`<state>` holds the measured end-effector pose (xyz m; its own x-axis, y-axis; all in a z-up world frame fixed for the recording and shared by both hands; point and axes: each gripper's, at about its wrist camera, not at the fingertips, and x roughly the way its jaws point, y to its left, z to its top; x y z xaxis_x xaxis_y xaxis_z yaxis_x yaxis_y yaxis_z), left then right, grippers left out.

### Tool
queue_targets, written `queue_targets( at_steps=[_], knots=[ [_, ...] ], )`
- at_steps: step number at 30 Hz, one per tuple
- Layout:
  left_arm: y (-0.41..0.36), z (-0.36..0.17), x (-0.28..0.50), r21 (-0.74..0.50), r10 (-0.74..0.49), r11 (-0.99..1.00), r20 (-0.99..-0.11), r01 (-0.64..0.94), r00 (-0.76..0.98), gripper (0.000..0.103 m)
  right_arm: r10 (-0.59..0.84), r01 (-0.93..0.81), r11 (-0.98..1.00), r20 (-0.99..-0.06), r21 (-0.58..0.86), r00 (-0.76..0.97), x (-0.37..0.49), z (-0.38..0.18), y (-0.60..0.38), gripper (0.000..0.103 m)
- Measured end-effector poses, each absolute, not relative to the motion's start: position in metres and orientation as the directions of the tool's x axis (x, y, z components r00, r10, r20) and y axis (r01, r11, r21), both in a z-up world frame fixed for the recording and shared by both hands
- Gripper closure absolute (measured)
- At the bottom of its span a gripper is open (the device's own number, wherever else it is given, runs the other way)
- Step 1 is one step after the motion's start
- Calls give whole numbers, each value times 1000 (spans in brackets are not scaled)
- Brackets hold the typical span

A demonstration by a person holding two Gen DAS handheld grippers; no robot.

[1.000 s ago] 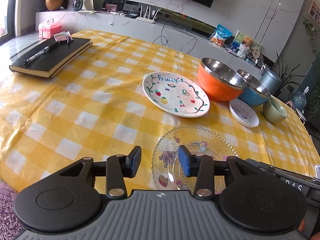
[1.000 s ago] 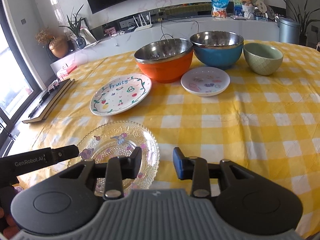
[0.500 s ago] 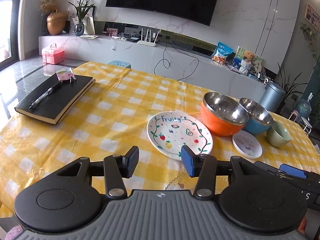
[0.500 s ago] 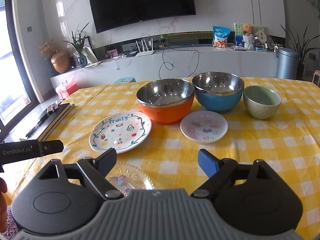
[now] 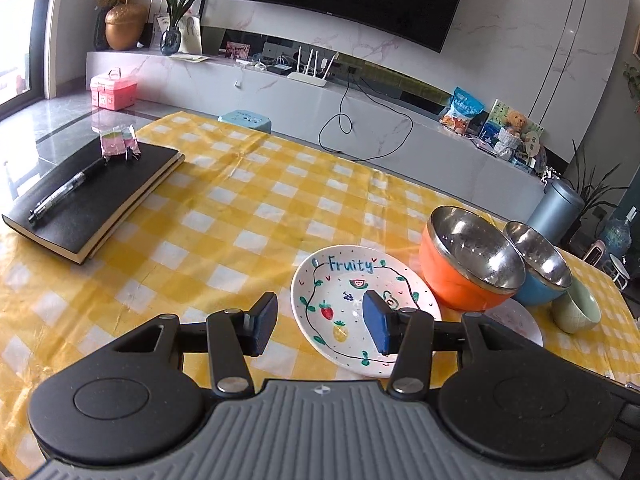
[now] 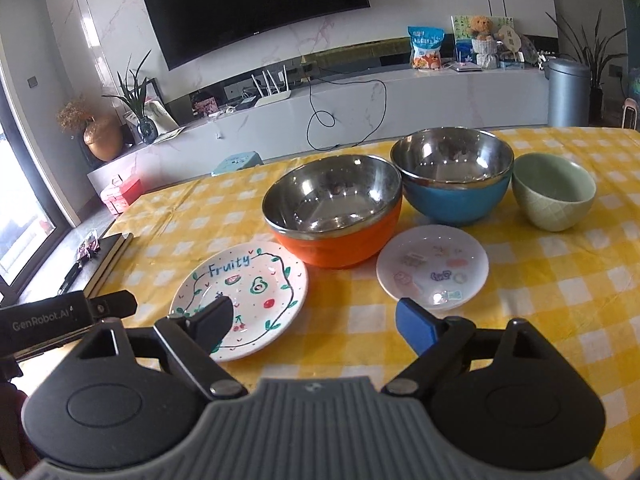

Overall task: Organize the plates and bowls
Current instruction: 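Move both tools to the Fruity plate rim and close on it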

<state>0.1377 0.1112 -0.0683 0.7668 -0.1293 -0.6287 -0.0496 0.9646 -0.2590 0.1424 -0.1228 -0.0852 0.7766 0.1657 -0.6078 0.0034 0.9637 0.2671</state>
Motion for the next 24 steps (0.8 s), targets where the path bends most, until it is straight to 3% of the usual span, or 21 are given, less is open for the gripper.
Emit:
queue_targets(
  at_steps=[4, 11, 19, 24],
  knots=[
    [114, -79, 155, -269, -136, 961, -656, -62, 742, 47, 176, 13, 959, -628, 284, 758, 160, -93, -119, 26],
    [123, -98, 183, -298, -172, 953, -669, -49, 724, 48, 203, 22, 948, -660, 316, 724, 193, -109, -114, 53],
    [128, -117, 200, -350, -214, 935, -677, -52, 704, 50, 232, 60, 925, -684, 375, 691, 217, -127, -121, 63],
    [126, -122, 206, -354, -228, 934, -672, -36, 705, 61, 254, 53, 917, -680, 396, 688, 221, -133, -118, 70]
  ],
)
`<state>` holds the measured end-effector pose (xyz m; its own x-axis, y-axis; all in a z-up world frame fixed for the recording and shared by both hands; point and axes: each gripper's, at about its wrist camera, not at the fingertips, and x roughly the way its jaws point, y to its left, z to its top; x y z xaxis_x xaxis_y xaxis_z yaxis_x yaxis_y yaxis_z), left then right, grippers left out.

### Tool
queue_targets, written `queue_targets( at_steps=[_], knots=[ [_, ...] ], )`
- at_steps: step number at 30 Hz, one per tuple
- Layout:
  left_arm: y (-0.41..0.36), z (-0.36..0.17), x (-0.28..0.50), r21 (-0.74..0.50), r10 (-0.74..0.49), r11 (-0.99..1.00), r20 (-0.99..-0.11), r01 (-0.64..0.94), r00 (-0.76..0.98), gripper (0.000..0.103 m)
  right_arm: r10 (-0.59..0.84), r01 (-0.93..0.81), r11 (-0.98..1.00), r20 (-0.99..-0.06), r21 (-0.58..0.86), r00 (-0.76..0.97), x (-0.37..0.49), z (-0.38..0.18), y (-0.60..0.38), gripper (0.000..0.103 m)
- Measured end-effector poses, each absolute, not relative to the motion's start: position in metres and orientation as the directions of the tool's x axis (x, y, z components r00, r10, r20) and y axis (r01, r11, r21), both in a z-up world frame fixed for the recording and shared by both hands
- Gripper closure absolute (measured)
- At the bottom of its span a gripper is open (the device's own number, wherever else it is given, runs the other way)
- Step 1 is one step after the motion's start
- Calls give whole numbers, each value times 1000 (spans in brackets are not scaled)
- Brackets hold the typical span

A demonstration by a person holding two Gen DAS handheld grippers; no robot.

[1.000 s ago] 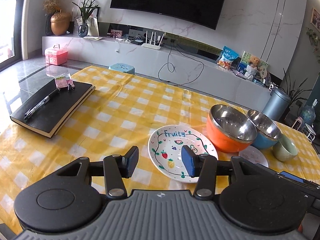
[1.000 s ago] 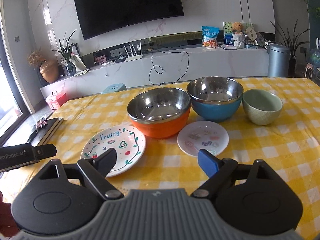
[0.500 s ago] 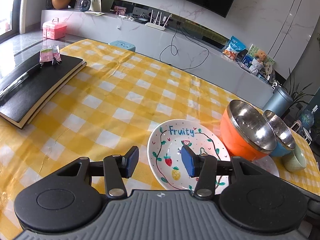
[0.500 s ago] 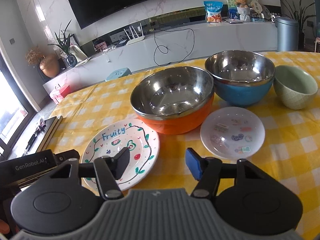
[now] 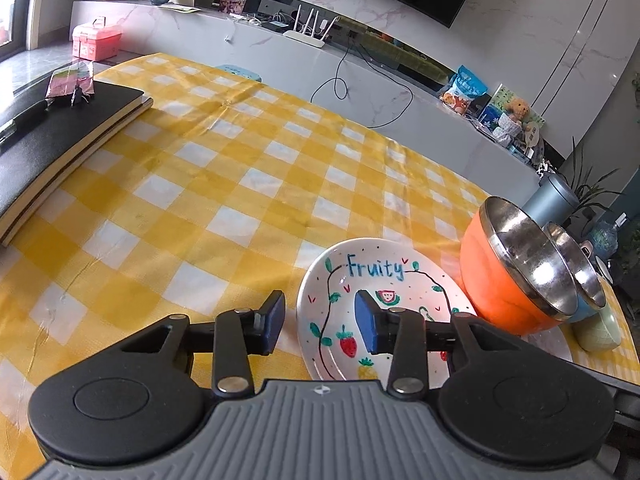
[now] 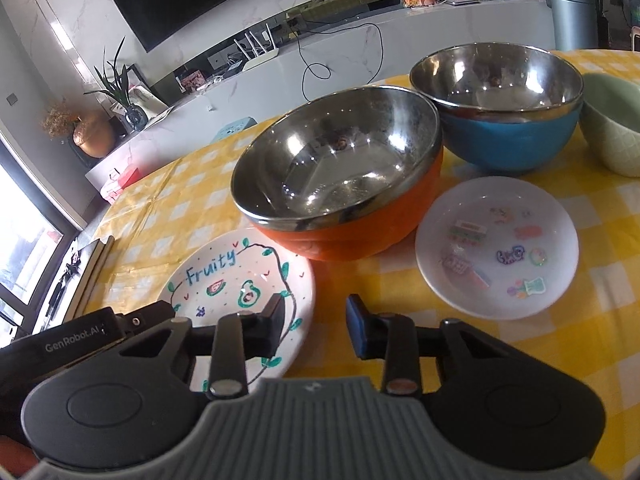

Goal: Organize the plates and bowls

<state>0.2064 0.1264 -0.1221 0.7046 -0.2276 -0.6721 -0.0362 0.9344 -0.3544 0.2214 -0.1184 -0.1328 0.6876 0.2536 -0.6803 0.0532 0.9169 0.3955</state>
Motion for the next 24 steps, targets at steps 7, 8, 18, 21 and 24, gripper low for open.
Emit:
queue_targets(
  at_steps=[7, 8, 18, 21, 24],
  knots=[
    [126, -124, 209, -368, -234, 929, -664, -38, 710, 72, 290, 46, 899, -672, 435, 682, 226, -139, -119, 89],
    [126, -124, 209, -367, -234, 929, -663, -37, 711, 73, 297, 45, 896, -670, 443, 681, 225, -140, -118, 90],
    [136, -120, 199, -384, -225, 922, -653, -59, 723, 77, 315, 44, 884, -662, 466, 680, 223, -136, -115, 94],
    [140, -116, 192, -388, -224, 919, -649, -64, 727, 77, 322, 38, 881, -657, 471, 681, 219, -131, -115, 94],
    [144, -112, 185, -400, -227, 914, -645, -70, 729, 77, 332, 25, 880, -651, 475, 682, 213, -126, -112, 94]
  ],
)
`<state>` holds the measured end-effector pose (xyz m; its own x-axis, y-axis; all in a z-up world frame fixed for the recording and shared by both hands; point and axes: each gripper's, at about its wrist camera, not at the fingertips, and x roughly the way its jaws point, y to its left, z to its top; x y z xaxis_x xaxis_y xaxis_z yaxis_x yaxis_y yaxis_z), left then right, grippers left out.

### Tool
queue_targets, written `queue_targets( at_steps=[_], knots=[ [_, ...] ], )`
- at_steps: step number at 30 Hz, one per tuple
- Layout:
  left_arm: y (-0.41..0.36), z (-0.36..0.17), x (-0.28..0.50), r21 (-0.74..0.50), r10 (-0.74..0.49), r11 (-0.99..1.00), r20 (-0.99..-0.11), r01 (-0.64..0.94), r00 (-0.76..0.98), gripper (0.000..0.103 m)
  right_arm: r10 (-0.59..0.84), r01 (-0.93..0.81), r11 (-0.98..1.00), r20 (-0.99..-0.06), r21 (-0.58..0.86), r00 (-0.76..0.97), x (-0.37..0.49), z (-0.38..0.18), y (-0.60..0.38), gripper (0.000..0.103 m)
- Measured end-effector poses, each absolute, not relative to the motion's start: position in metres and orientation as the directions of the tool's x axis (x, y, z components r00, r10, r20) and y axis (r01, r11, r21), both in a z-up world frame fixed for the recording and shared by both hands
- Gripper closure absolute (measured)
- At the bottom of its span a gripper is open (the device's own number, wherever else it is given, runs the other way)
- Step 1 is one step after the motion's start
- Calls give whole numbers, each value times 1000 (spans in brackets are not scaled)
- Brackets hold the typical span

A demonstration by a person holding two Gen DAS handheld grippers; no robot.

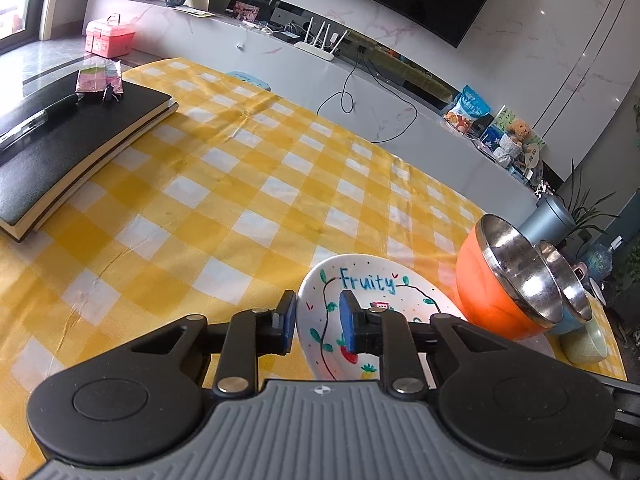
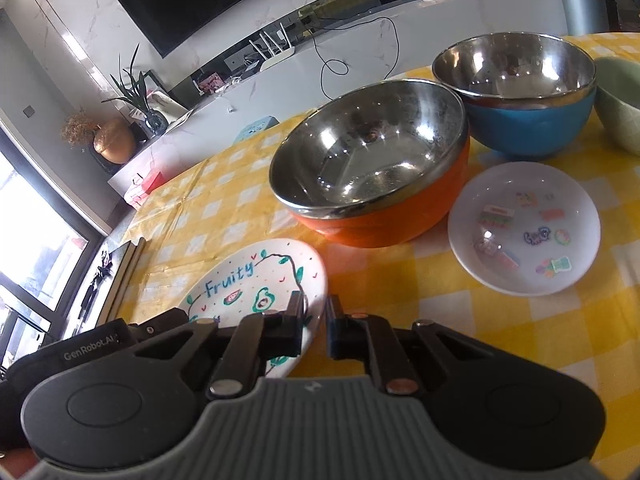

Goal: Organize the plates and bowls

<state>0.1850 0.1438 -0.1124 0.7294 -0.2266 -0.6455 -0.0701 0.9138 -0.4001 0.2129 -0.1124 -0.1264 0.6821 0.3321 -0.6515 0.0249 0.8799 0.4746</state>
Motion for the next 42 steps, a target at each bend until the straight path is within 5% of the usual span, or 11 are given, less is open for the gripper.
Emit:
queue_targets(
  at_steps=[23, 42],
  knots=[
    [125, -71, 101, -437, -280, 899, -600, -14, 749, 77, 333, 40, 866, -635, 498, 697, 128, -95, -139, 94],
    [104, -93, 48, -404, -287, 915, -653, -2, 701, 77, 309, 76, 876, -674, 476, 671, 68, -107, -160, 94]
  ],
)
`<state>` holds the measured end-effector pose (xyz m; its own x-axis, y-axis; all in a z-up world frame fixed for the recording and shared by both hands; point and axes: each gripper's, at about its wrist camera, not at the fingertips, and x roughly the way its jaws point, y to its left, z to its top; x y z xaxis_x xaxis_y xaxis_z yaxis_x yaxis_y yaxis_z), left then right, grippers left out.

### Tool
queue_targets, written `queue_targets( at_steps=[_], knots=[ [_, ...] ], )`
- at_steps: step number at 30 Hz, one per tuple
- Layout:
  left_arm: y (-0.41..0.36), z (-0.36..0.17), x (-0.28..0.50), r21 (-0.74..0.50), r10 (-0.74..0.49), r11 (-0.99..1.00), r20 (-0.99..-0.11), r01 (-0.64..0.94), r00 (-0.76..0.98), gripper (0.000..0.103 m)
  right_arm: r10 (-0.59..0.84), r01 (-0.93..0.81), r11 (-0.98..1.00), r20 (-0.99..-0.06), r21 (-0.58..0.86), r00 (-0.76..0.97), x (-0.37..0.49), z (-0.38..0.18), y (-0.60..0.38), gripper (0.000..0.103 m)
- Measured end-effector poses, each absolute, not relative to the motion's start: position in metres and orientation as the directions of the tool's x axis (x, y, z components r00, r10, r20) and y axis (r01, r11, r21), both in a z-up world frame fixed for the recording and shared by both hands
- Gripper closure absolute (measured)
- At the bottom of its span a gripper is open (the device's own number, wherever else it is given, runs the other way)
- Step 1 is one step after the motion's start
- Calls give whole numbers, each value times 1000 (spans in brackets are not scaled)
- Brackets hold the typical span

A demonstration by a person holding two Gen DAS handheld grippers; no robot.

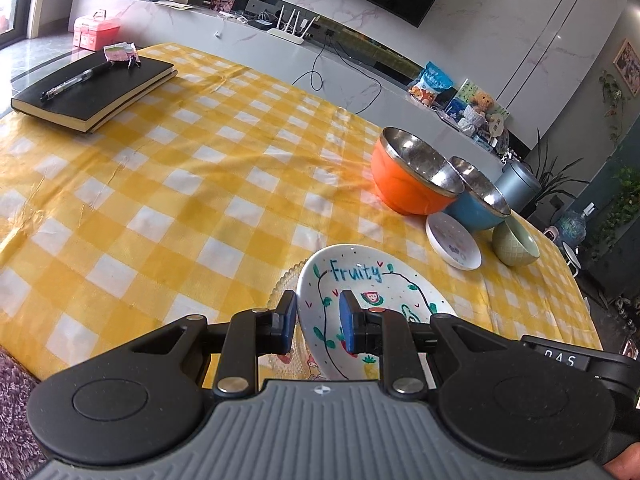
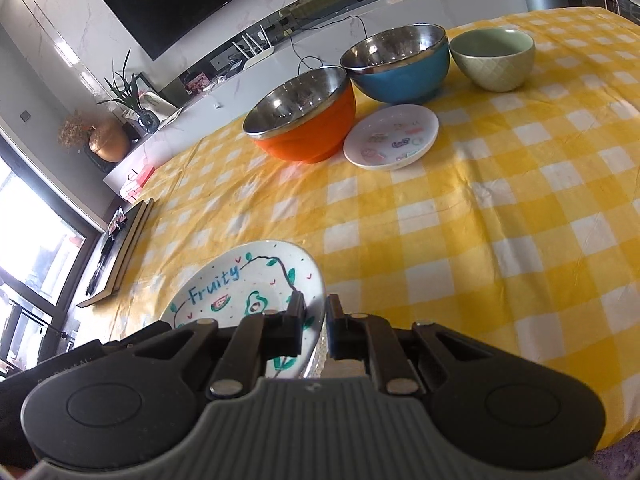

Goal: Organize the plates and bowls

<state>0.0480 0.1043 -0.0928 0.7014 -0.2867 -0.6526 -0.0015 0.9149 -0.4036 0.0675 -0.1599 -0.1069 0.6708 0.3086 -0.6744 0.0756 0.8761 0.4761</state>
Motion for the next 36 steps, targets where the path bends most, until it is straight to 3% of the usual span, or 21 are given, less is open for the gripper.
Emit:
queue_targets(
  at_steps=[20, 36],
  knots=[
    [103, -105, 45, -348, -248, 938, -667, 1, 702, 77, 270, 53, 912, -694, 406, 668, 71, -114, -144, 94],
    [96, -106, 41, -273, -202, 962, -668, 17, 716, 78, 188, 4, 963, -682, 270, 707, 62, -113, -126, 93]
  ],
)
